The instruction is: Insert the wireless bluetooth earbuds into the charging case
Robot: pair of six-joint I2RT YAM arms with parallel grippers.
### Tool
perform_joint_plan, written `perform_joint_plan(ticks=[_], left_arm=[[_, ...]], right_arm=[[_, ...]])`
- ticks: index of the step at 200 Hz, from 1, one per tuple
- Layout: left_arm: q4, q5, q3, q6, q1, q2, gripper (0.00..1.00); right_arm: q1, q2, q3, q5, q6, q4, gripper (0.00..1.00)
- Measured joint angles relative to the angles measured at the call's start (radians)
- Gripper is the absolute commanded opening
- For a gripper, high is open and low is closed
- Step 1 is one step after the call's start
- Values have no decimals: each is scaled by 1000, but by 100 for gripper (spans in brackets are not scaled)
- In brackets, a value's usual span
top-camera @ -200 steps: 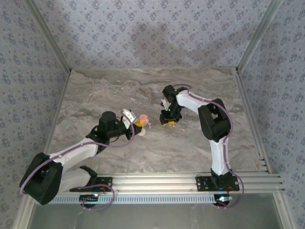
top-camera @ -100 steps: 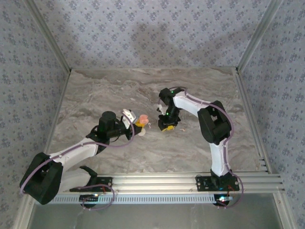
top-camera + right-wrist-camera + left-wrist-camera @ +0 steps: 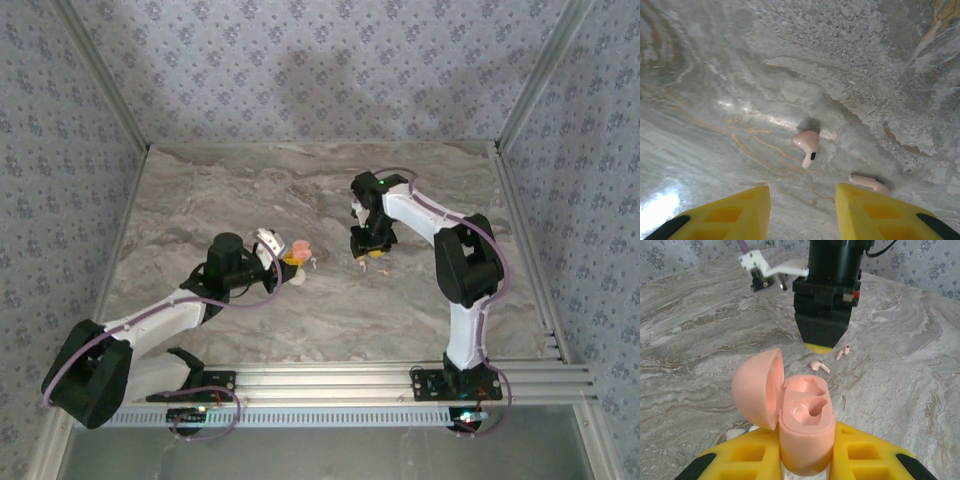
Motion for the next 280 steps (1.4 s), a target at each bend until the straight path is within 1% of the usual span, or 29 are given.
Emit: perform_joint_plan(ticks=[31, 70, 188, 219, 258, 280], left_arm=[[0, 0, 0, 0, 0, 0, 22], [-1, 0, 3, 0, 0, 0, 22], [-2, 0, 6, 0, 0, 0, 22], [-2, 0, 6, 0, 0, 0, 22], [-2, 0, 6, 0, 0, 1, 22], [-2, 2, 6, 0, 0, 4, 22]], right_arm=[[5, 57, 20, 6, 0, 0, 40], [10, 91, 45, 6, -1, 3, 38], [36, 122, 50, 21, -1, 4, 35], [36, 126, 50, 34, 0, 4, 32], [36, 128, 50, 43, 0, 5, 32], [38, 136, 50, 51, 0, 7, 35]])
